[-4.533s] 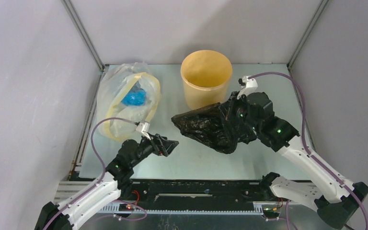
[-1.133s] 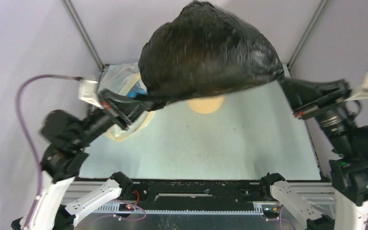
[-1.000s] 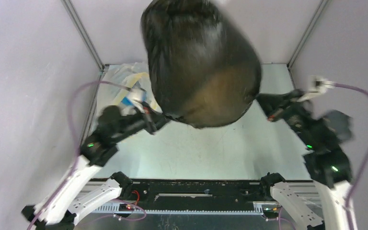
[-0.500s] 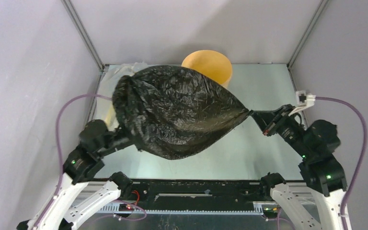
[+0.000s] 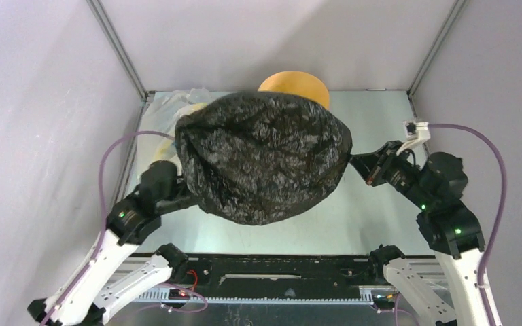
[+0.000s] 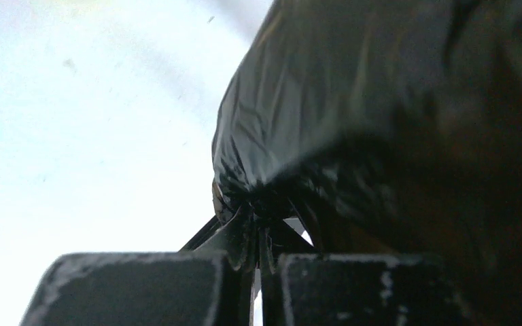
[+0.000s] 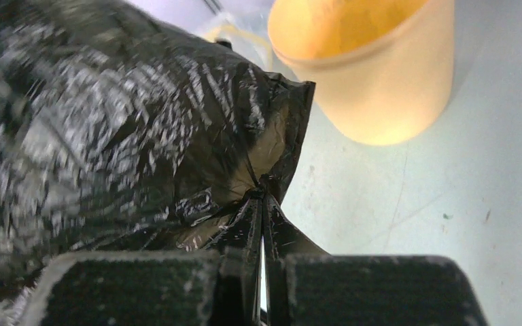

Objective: Put the trash bags into the trash bin

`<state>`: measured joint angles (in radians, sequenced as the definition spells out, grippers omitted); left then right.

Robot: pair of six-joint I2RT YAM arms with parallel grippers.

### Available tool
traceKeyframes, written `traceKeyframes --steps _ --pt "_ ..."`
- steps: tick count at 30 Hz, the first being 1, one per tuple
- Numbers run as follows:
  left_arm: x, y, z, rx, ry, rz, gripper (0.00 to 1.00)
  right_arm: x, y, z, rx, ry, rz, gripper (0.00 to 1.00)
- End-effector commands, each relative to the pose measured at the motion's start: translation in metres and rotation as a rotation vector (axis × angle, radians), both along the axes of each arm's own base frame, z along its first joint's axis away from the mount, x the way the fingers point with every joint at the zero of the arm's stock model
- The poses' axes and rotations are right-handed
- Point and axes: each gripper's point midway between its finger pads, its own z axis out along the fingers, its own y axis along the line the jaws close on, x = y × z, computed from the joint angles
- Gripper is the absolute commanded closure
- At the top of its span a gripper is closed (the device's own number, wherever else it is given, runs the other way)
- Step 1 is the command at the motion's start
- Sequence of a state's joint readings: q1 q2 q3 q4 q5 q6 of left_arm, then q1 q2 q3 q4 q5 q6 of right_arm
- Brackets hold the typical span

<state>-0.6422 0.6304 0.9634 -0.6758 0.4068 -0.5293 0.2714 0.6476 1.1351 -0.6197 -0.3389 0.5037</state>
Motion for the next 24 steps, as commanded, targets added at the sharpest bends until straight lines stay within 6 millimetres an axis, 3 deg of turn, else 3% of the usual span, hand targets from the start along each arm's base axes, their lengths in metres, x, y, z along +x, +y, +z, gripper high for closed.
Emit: traceKeyframes --steps 1,4,7,10,15,20,24 --pt "0.023 0.007 -0.084 0.262 0.164 0.066 1.00 0.001 0.010 -0.046 -0.069 0.129 0.067 1.00" --pt "0.029 0.012 -0.123 0.373 0.246 0.090 1.00 0.000 0.012 -0.070 -0.110 0.185 0.082 1.00" --pt "0.027 0.015 -0.137 0.411 0.275 0.090 1.00 -0.001 0.009 -0.089 -0.152 0.223 0.071 1.00" --pt "0.030 0.021 -0.129 0.407 0.238 0.123 1.00 -0.001 0.002 -0.096 -0.172 0.225 0.036 1.00" --pt "0.043 0.037 -0.100 0.407 0.132 0.229 1.00 0.007 -0.008 -0.086 -0.165 0.177 -0.044 1.00" --pt "0.035 0.030 -0.086 0.372 0.131 0.173 1.00 0.006 0.003 -0.081 -0.142 0.161 0.019 1.00" --pt "0.030 0.035 -0.088 0.399 0.141 0.164 1.00 0.001 0.010 -0.087 -0.155 0.184 0.070 1.00"
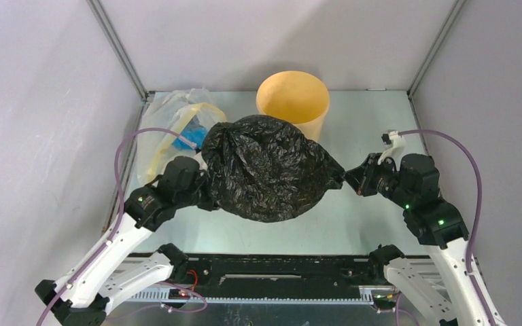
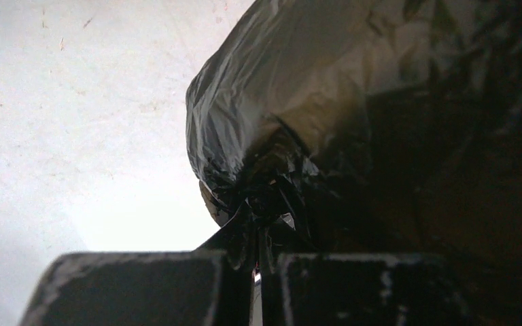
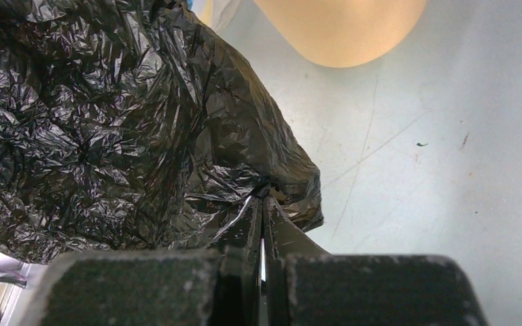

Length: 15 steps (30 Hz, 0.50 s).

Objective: Put the trash bags into the trash bin

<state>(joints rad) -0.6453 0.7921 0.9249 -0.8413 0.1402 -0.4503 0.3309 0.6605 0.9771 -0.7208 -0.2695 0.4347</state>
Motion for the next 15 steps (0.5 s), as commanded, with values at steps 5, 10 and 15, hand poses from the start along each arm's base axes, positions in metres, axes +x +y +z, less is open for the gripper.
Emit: traceKeyframes --steps 5,10,15 --pt "0.005 0.007 -0.005 0.083 0.006 0.001 1.00 -0.034 0.056 0.012 0.046 -0.067 0.361 1.00" --pt "0.025 0.000 0.003 0.143 -0.021 0.024 1.00 -0.058 0.095 0.010 -0.037 -0.164 0.525 1.00" --pt "0.038 -0.018 0.014 0.211 -0.054 0.012 1.00 -0.075 0.133 -0.002 -0.108 -0.196 0.670 1.00"
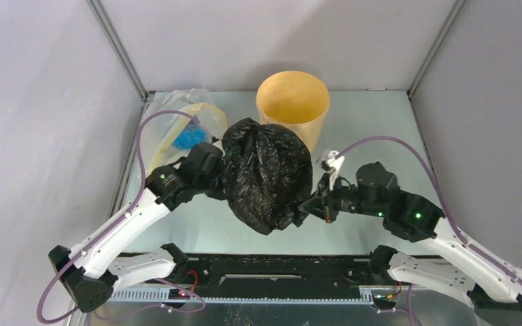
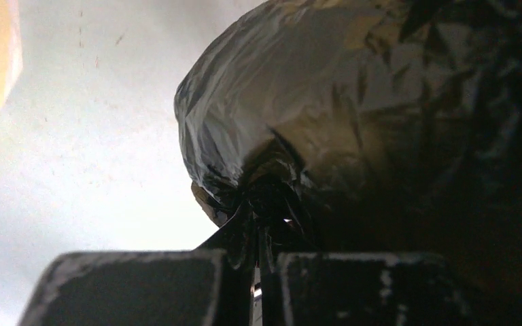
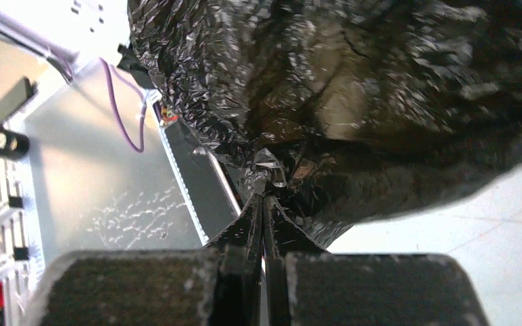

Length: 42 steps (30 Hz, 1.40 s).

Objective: Put the trash bags into the trash bin

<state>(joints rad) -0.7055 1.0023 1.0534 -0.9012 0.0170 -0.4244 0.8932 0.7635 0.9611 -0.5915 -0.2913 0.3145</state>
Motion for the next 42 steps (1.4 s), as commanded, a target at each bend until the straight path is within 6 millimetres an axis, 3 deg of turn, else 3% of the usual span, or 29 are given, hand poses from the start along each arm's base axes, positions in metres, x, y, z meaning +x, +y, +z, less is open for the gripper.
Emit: traceKeyframes --steps 1,5,7,14,17,22,26,33,38,42 --pt "0.017 -0.015 0.025 0.063 -0.105 -0.015 1.00 0.005 0.028 0.002 -0.030 -0.124 0.056 1.00" --pt "0.019 -0.028 0.021 0.206 -0.111 -0.050 1.00 0.007 0.048 -0.010 -0.074 -0.147 0.074 1.00" --pt "0.022 -0.025 0.019 0.286 -0.122 -0.036 1.00 0.008 0.053 -0.011 -0.073 -0.152 0.076 1.00" --pt "0.036 0.029 0.015 0.533 -0.195 0.140 1.00 0.017 0.051 0.004 -0.030 -0.201 0.013 1.00" --pt "0.036 0.035 0.018 0.534 -0.214 0.160 1.00 0.019 0.046 0.009 -0.012 -0.220 -0.011 1.00" --pt "0.025 0.016 0.030 0.353 -0.213 0.065 1.00 0.021 0.039 0.004 -0.037 -0.213 -0.036 1.00" --pt "0.007 0.016 0.052 0.186 -0.204 -0.004 1.00 0.027 0.015 0.012 -0.037 -0.232 -0.131 1.00" --pt "-0.019 0.030 0.111 -0.060 -0.295 -0.025 1.00 0.047 -0.055 0.065 0.126 -0.294 -0.417 1.00" --pt "-0.023 0.030 0.154 -0.169 -0.371 -0.031 1.00 0.069 -0.090 0.090 0.153 -0.309 -0.595 1.00" --pt "-0.014 0.037 0.197 -0.223 -0.471 0.039 1.00 0.084 -0.102 0.112 0.200 -0.326 -0.680 1.00"
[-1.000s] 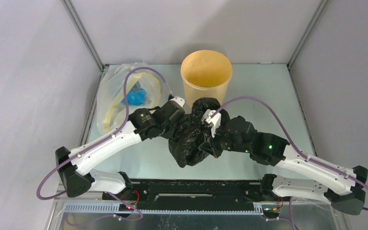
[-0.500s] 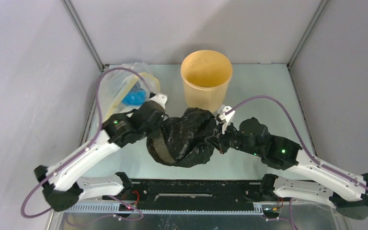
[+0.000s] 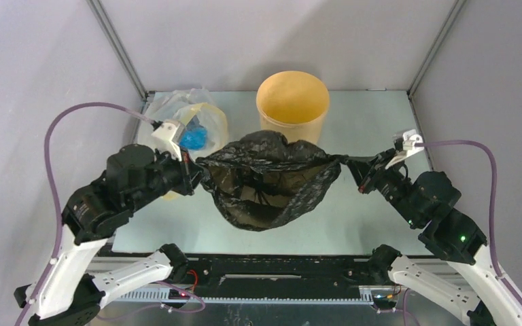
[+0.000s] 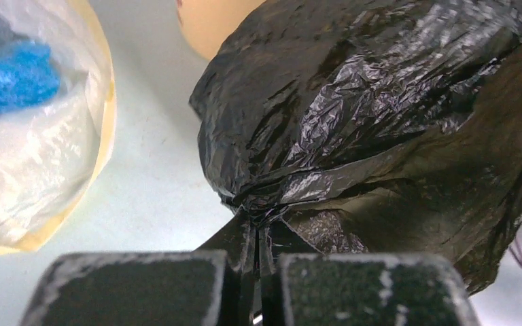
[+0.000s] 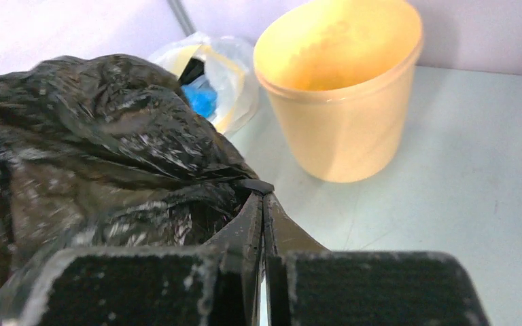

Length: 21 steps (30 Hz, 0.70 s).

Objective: Put the trash bags into the trash bin

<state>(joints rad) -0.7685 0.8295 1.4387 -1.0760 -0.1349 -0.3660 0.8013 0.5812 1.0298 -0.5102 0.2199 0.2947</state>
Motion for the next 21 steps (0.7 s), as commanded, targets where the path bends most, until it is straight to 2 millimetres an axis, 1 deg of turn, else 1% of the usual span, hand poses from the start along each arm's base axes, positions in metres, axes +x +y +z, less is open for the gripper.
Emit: traceKeyframes --steps 1,2,3,6,9,12,14,18,21 --pt "0.009 -0.003 0.054 -0.095 -0.124 0.009 1.00 0.017 -0.011 0.030 0.066 -0.033 -0.090 1.00" --pt "0.010 -0.006 0.066 -0.119 -0.153 -0.002 1.00 0.020 -0.012 0.038 0.078 -0.051 -0.097 1.00" --pt "0.013 -0.010 0.083 -0.155 -0.194 -0.011 1.00 0.024 -0.013 0.046 0.089 -0.068 -0.109 1.00" --pt "0.022 -0.022 0.111 -0.208 -0.257 -0.027 1.00 0.032 -0.013 0.074 0.128 -0.127 -0.124 1.00" --pt "0.035 -0.029 0.132 -0.229 -0.286 -0.004 1.00 0.039 -0.012 0.101 0.168 -0.186 -0.133 1.00" --pt "0.047 -0.032 0.152 -0.239 -0.319 0.027 1.00 0.046 -0.015 0.128 0.197 -0.240 -0.160 1.00" --pt "0.053 -0.037 0.165 -0.263 -0.351 0.030 1.00 0.052 -0.019 0.142 0.214 -0.272 -0.190 1.00" --pt "0.063 -0.046 0.192 -0.320 -0.431 0.023 1.00 0.060 -0.037 0.175 0.269 -0.357 -0.276 1.00" --pt "0.071 -0.050 0.215 -0.356 -0.498 0.027 1.00 0.066 -0.050 0.192 0.290 -0.404 -0.339 1.00"
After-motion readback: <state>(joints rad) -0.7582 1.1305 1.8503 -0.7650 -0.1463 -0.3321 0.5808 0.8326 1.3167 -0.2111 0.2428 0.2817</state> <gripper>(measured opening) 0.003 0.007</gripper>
